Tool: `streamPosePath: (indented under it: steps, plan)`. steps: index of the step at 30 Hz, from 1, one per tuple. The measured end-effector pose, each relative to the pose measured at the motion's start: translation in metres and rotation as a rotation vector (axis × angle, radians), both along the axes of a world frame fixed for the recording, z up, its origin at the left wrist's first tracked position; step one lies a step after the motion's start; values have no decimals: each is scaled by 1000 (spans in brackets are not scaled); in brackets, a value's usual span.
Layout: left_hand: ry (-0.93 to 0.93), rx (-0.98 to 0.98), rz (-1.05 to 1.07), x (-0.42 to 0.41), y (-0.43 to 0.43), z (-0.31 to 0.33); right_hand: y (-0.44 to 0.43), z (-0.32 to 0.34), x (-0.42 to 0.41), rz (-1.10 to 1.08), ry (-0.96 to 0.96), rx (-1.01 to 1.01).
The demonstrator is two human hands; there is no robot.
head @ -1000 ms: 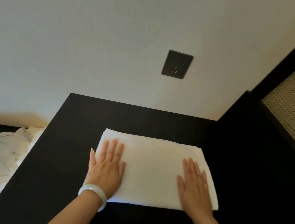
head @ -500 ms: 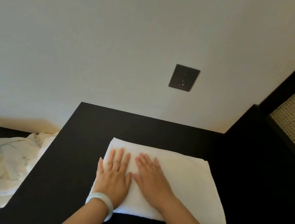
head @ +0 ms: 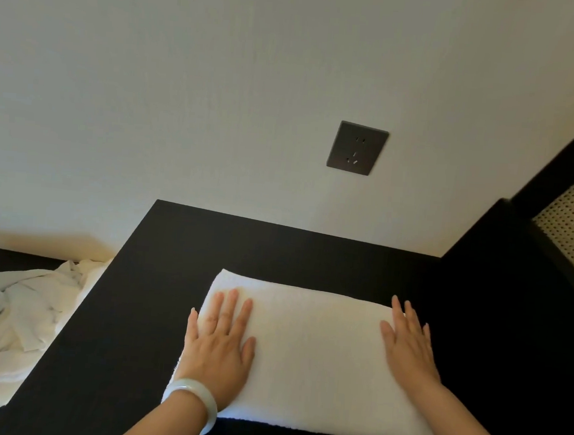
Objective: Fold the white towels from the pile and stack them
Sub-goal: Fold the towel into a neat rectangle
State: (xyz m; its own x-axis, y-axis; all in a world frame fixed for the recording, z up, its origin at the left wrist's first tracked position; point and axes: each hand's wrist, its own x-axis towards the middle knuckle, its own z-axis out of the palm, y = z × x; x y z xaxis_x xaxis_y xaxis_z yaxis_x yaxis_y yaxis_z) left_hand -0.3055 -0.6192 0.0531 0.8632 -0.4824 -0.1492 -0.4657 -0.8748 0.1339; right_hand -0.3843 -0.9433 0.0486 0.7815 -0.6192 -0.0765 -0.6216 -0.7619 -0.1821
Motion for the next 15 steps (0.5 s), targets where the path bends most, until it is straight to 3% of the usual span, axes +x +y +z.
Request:
streamPosePath:
  steps: [5, 9, 15]
  plan:
    - [32, 59, -17, 4, -1, 9, 3, 10, -7, -80, -109, 204]
    - [-40, 111, -42, 27, -4, 15, 8, 4, -28, -62, -35, 76]
    - [128, 31, 50, 44, -1, 18, 17, 4, -42, 6, -46, 62]
